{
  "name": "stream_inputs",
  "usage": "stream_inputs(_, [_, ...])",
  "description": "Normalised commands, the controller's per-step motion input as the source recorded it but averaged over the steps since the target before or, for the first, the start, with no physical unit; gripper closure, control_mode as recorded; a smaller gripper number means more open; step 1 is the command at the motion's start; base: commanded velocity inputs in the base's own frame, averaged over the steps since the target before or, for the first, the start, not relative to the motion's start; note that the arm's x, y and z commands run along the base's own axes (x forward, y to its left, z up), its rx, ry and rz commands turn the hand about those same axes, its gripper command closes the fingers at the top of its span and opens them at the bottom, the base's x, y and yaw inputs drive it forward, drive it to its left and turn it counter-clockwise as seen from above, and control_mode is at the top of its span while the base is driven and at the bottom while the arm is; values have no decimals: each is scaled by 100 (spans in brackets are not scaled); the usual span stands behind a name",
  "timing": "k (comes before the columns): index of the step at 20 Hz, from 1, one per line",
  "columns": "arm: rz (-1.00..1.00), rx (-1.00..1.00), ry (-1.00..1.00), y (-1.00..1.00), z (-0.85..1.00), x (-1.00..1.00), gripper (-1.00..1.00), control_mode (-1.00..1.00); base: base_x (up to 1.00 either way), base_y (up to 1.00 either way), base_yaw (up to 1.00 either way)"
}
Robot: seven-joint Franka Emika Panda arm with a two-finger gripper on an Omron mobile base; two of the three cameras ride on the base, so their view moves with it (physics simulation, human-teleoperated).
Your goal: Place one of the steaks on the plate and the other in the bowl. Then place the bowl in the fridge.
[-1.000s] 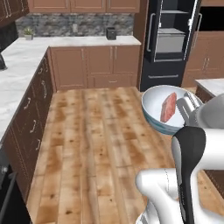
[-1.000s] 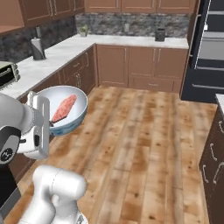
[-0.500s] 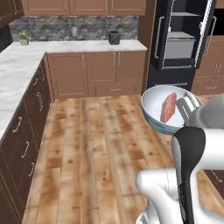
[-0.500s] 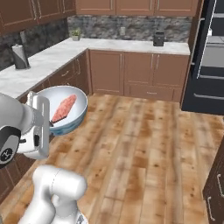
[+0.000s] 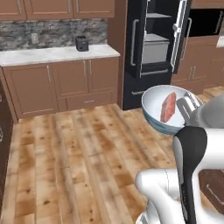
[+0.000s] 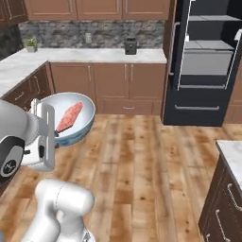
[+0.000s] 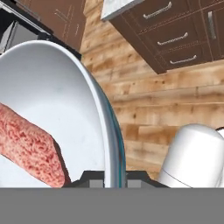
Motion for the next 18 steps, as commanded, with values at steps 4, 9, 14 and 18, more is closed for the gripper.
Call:
stream_inputs(4, [0,0,0,0,0,0,100,100,100,33,-21])
stream_inputs(9, [0,0,0,0,0,0,100,100,100,-6,12])
stream_inputs(14, [0,0,0,0,0,0,100,100,100,-38,46])
stream_inputs(18, [0,0,0,0,0,0,100,100,100,-64,36])
